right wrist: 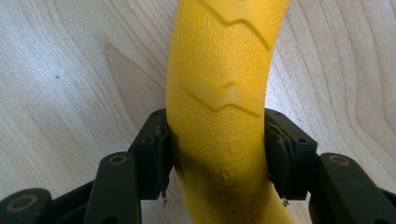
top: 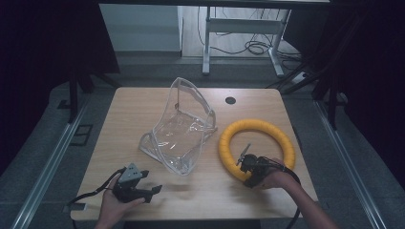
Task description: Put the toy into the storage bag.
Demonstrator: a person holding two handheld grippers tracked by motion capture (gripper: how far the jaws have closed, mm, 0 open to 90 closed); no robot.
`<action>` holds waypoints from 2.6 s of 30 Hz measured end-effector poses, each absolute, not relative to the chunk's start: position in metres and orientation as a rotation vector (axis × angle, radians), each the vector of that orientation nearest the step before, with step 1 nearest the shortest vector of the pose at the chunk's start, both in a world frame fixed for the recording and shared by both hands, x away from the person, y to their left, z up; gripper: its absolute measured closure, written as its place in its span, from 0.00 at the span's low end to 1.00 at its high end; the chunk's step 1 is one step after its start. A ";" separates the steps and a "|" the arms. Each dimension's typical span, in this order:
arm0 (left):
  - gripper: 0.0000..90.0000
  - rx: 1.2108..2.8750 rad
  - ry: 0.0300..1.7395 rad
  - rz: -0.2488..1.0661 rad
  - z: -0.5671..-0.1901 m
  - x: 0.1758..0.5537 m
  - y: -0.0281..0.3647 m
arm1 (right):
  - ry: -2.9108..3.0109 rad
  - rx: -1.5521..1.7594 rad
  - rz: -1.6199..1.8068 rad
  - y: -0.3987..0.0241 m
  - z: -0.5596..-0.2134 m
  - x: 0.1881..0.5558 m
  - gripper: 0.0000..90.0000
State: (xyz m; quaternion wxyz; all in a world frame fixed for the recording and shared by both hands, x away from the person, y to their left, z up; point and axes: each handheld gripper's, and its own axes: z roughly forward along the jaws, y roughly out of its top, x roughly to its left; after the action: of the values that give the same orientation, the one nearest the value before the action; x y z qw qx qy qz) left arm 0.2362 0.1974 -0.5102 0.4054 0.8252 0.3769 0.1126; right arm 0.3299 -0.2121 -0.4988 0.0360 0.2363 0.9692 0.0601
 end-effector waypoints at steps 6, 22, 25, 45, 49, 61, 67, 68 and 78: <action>0.25 2.084 0.950 0.284 -0.510 0.236 0.197 | 3.013 0.676 0.152 -0.211 -0.498 0.334 0.55; 0.25 2.084 0.948 0.291 -0.510 0.236 0.198 | 3.002 0.717 0.500 -0.225 -0.459 0.343 0.57; 0.25 2.083 0.948 0.291 -0.510 0.236 0.198 | 2.994 0.740 0.574 -0.228 -0.450 0.346 0.57; 0.25 2.076 0.950 0.289 -0.509 0.237 0.199 | 2.889 0.873 0.940 -0.253 -0.412 0.357 0.57; 0.25 2.075 0.950 0.290 -0.509 0.237 0.199 | 2.852 0.870 0.994 -0.257 -0.404 0.358 0.57; 0.25 2.074 0.950 0.287 -0.509 0.237 0.198 | 2.709 0.883 1.231 -0.265 -0.382 0.355 0.57; 0.25 2.079 0.950 0.288 -0.510 0.237 0.198 | 2.666 0.875 1.332 -0.263 -0.378 0.357 0.57; 0.25 2.079 0.950 0.287 -0.510 0.237 0.198 | 2.660 0.873 1.349 -0.262 -0.378 0.357 0.57; 0.25 2.083 0.948 0.287 -0.510 0.237 0.198 | 2.587 0.884 1.494 -0.257 -0.374 0.359 0.57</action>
State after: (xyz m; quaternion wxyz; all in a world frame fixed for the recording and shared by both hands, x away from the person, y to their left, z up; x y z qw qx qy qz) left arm 0.2372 0.1978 -0.5101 0.4056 0.8254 0.3759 0.1136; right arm 0.3587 -0.2566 -0.3737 0.0130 0.2836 0.8304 0.4793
